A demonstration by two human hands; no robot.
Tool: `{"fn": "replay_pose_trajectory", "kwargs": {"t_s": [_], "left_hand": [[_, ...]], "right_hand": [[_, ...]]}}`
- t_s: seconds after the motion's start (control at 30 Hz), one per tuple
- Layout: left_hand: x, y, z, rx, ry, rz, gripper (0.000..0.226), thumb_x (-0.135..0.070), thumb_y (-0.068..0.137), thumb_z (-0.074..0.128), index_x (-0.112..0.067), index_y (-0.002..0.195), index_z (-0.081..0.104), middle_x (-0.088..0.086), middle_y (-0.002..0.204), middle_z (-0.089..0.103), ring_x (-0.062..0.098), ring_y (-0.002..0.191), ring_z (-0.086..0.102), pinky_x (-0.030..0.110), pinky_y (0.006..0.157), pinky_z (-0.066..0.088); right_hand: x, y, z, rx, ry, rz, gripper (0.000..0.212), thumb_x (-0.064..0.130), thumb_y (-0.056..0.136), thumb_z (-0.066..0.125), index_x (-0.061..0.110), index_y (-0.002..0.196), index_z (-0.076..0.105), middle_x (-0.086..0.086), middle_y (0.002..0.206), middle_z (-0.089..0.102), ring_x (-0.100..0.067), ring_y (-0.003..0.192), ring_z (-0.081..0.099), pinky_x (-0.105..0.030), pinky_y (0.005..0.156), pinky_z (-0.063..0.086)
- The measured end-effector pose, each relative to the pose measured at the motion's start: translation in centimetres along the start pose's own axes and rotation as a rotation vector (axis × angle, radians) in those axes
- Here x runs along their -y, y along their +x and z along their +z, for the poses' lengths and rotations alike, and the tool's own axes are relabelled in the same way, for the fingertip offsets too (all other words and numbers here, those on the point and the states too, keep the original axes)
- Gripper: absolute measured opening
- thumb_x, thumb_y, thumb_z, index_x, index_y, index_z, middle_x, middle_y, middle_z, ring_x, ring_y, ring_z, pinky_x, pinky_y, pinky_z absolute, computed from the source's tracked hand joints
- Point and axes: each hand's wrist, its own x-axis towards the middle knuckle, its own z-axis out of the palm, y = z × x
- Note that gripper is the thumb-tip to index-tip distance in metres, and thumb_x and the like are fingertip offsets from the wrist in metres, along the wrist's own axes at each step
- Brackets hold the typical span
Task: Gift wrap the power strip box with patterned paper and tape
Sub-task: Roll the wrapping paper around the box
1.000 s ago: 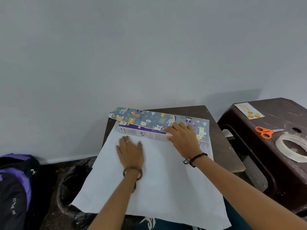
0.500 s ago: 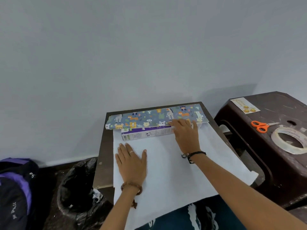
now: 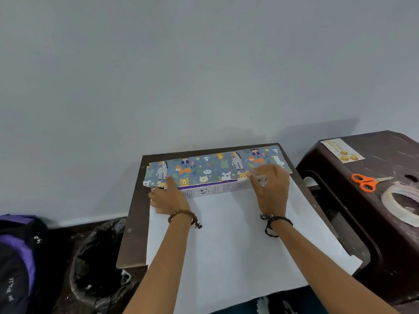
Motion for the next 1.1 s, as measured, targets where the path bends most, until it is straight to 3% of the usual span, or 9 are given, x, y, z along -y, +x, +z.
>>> {"fn": "replay_pose_trajectory", "kwargs": {"t_s": [0.13, 0.2, 0.3, 0.43, 0.6, 0.77, 0.87, 0.97, 1.1], "left_hand": [[1.2, -0.4, 0.1, -0.027, -0.052, 0.133, 0.043, -0.032, 0.092, 0.054, 0.003, 0.115, 0.052, 0.019, 0.118, 0.048, 0.028, 0.112, 0.046, 0.047, 0.092, 0.045], [1.8, -0.6, -0.1, 0.013, -0.184, 0.192, 0.036, -0.028, 0.092, 0.054, 0.003, 0.110, 0.052, 0.015, 0.109, 0.047, 0.025, 0.107, 0.051, 0.043, 0.081, 0.053], [2.4, -0.7, -0.5, 0.047, -0.357, 0.156, 0.028, -0.028, 0.092, 0.054, -0.004, 0.107, 0.050, 0.007, 0.102, 0.053, 0.020, 0.093, 0.062, 0.025, 0.065, 0.056], [2.6, -0.8, -0.7, 0.022, -0.410, 0.145, 0.030, -0.029, 0.092, 0.054, -0.005, 0.111, 0.050, 0.002, 0.097, 0.058, 0.015, 0.084, 0.062, 0.005, 0.051, 0.048], [2.8, -0.9, -0.9, 0.005, -0.370, 0.193, 0.018, -0.023, 0.091, 0.056, -0.008, 0.094, 0.045, 0.002, 0.095, 0.057, 0.015, 0.080, 0.060, 0.000, 0.047, 0.042], [2.9, -0.8, -1.0, -0.015, -0.368, 0.231, 0.018, -0.023, 0.092, 0.055, -0.010, 0.091, 0.042, 0.005, 0.095, 0.058, 0.017, 0.083, 0.059, 0.000, 0.049, 0.043], [3.1, -0.6, -1.0, -0.023, -0.342, 0.244, 0.018, -0.025, 0.093, 0.053, -0.011, 0.091, 0.041, 0.007, 0.097, 0.059, 0.017, 0.086, 0.060, 0.007, 0.053, 0.046], [3.2, -0.6, -1.0, -0.014, -0.327, 0.255, 0.017, -0.026, 0.094, 0.051, -0.012, 0.093, 0.041, 0.011, 0.103, 0.061, 0.014, 0.087, 0.059, 0.008, 0.056, 0.046], [3.2, -0.6, -0.8, -0.002, -0.327, 0.268, 0.020, -0.026, 0.094, 0.051, -0.008, 0.100, 0.046, 0.014, 0.108, 0.062, 0.014, 0.088, 0.060, 0.002, 0.053, 0.045]], "right_hand": [[-0.4, 0.5, -0.5, -0.261, 0.083, 0.441, 0.066, 0.037, 0.069, 0.079, 0.008, 0.120, 0.049, -0.012, 0.117, 0.048, -0.025, 0.109, 0.043, -0.035, 0.082, 0.044], [-0.7, 0.5, -0.6, -0.259, 0.180, 0.538, 0.070, 0.038, 0.073, 0.075, 0.008, 0.127, 0.042, -0.011, 0.116, 0.049, -0.024, 0.108, 0.046, -0.036, 0.076, 0.049], [-1.0, 0.5, -0.4, -0.179, 0.323, 0.547, 0.065, 0.038, 0.079, 0.070, 0.011, 0.128, 0.038, -0.008, 0.115, 0.051, -0.021, 0.094, 0.058, -0.017, 0.057, 0.041], [-1.2, 0.6, -0.4, -0.168, 0.383, 0.578, 0.066, 0.037, 0.080, 0.069, 0.013, 0.131, 0.036, -0.001, 0.109, 0.053, -0.015, 0.082, 0.059, -0.012, 0.057, 0.036], [-1.4, 0.7, -0.4, -0.173, 0.438, 0.581, 0.065, 0.029, 0.080, 0.071, 0.012, 0.131, 0.036, -0.001, 0.104, 0.057, -0.010, 0.076, 0.059, -0.010, 0.056, 0.041], [-1.7, 0.8, -0.3, -0.160, 0.446, 0.575, 0.058, 0.026, 0.083, 0.069, 0.012, 0.130, 0.038, -0.009, 0.113, 0.060, -0.013, 0.079, 0.059, -0.011, 0.058, 0.042], [-1.5, 0.7, -0.3, -0.118, 0.437, 0.529, 0.057, 0.021, 0.085, 0.067, 0.014, 0.133, 0.037, -0.009, 0.120, 0.054, -0.021, 0.096, 0.059, -0.015, 0.064, 0.042], [-1.2, 0.6, -0.3, -0.107, 0.219, 0.307, 0.058, 0.010, 0.084, 0.064, 0.009, 0.136, 0.037, -0.015, 0.134, 0.041, -0.028, 0.119, 0.043, -0.030, 0.086, 0.042], [0.0, 0.1, 0.1, 0.184, -0.107, -0.177, 0.067, 0.001, 0.083, 0.056, 0.009, 0.143, 0.030, -0.012, 0.150, 0.028, -0.027, 0.140, 0.022, -0.047, 0.113, 0.015]]}}
